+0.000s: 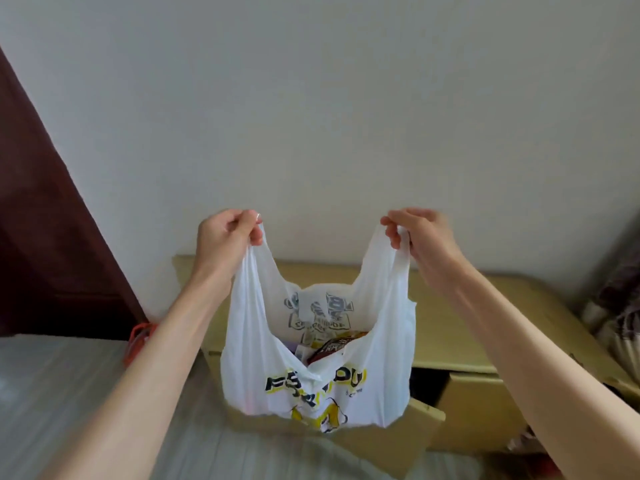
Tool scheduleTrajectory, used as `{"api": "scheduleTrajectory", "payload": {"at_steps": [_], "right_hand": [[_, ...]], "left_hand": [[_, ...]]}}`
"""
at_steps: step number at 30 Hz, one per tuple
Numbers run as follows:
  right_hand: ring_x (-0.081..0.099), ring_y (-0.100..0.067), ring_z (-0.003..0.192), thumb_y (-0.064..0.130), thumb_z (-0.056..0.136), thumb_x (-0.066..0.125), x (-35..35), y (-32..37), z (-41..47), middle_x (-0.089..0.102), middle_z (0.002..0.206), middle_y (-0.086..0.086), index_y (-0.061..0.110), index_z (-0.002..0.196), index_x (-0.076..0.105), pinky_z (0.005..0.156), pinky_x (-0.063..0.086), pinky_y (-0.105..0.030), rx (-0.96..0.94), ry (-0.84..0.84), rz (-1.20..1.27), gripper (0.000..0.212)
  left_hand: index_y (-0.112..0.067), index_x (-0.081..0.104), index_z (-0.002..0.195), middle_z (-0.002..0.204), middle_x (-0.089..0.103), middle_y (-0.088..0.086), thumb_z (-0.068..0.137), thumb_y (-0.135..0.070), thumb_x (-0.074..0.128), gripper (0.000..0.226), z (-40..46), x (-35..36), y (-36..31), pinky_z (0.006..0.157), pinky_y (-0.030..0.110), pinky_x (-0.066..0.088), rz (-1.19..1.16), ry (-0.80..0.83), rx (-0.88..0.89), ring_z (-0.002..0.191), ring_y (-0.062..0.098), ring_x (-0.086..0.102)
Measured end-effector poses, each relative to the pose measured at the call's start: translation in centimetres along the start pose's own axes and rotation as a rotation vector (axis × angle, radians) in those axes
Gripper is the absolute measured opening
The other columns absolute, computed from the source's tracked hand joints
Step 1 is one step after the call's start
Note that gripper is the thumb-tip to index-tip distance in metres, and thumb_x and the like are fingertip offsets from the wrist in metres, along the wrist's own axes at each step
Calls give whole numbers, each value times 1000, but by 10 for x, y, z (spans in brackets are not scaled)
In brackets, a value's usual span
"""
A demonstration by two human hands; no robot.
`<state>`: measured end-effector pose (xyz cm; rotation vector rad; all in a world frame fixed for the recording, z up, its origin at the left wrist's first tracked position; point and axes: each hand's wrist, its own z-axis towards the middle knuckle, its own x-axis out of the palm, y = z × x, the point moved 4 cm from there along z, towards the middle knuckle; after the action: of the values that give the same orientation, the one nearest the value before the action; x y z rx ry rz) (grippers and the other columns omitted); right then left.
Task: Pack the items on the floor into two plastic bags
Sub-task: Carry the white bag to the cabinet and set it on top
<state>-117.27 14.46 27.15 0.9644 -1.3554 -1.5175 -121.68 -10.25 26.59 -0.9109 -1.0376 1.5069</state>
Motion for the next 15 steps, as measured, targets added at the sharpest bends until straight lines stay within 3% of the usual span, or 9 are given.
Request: {"api": "scheduleTrajectory", "payload": {"at_steps": [6,11,15], "right_hand": [[42,-8,44,4,92,46,43,26,125,52,40,8,4,67,58,45,35,-17,-115,-133,112,27],[40,-15,52,-1,92,41,67,20,212,52,62,-7,3,62,53,50,33,-22,-89,-214,138,32],[40,-16,53,-3,91,39,73,0,269,53,66,-9,4,60,52,54,33,-26,-26,-268,106,34]], "left_hand": [[-3,61,77,60,54,4,91,-7,50,19,138,23,4,55,6,42,-4,93,109,48,-4,51],[-12,61,72,63,60,2,91,-10,51,22,239,40,35,63,16,50,-34,119,24,49,-1,55],[-15,61,71,65,61,1,91,-12,52,23,295,59,64,66,18,50,-5,153,-17,52,0,57]]}}
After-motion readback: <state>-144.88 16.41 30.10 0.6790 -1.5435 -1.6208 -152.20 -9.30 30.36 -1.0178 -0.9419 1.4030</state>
